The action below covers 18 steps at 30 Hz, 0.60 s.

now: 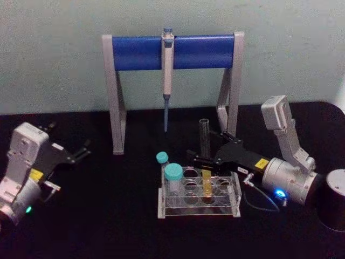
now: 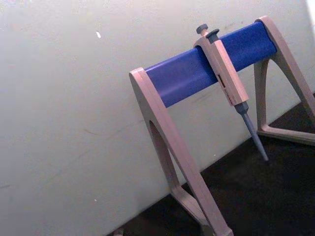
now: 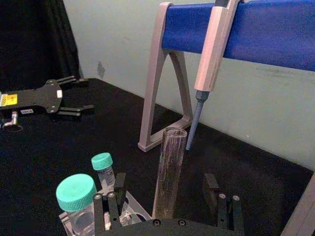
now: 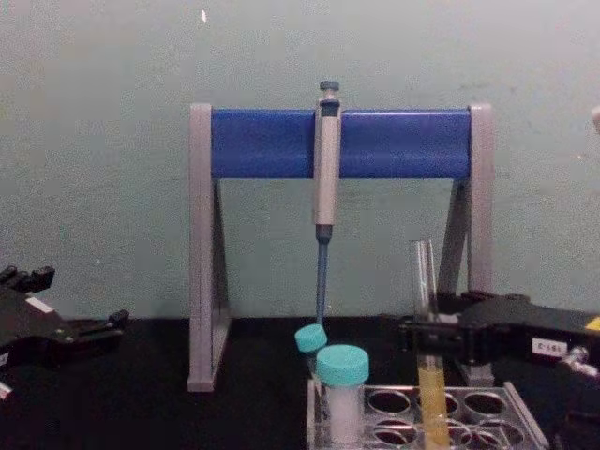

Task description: Pick up the test tube from the test tube rack, shake it, then place it back into the test tube rack.

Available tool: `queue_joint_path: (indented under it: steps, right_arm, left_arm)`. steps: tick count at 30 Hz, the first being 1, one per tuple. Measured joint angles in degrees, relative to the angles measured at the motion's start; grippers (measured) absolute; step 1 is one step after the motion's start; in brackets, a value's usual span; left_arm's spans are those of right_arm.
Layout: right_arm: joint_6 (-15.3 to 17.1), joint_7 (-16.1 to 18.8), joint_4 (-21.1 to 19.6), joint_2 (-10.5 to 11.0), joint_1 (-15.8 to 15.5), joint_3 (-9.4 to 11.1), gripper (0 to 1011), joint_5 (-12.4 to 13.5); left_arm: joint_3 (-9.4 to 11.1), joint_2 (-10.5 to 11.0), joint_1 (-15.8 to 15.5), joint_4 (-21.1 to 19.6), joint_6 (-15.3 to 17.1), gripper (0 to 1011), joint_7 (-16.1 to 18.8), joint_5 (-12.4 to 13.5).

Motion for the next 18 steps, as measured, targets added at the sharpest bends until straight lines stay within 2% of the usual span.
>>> queue_joint_path:
  steps: [5,12,13,14,18]
  right_arm:
    - [0.0,0.0,0.0,0.0,0.0,0.0,984,0.0]
    - [0.0,0.0,-0.1,0.1,0.0,0.0,809,0.0]
    - [0.0,0.0,-0.1,0.1,0.0,0.0,754,0.0]
    - [0.0,0.0,-0.1,0.1,-0.1,0.0,754,0.0]
    - [0.0,0.0,-0.1,0.1,-0.1,0.0,645,0.0]
  left_arm:
    - [0.0,0.0,0.0,0.0,0.0,1010,0.0,0.0]
    - [0.0,0.0,0.0,0.0,0.0,1010,0.0,0.0]
    - [0.0,0.0,0.0,0.0,0.0,1010,0.0,0.0]
    - [0.0,0.0,0.0,0.0,0.0,1010,0.0,0.0]
    - [0.0,0.0,0.0,0.0,0.0,1010,0.0,0.0]
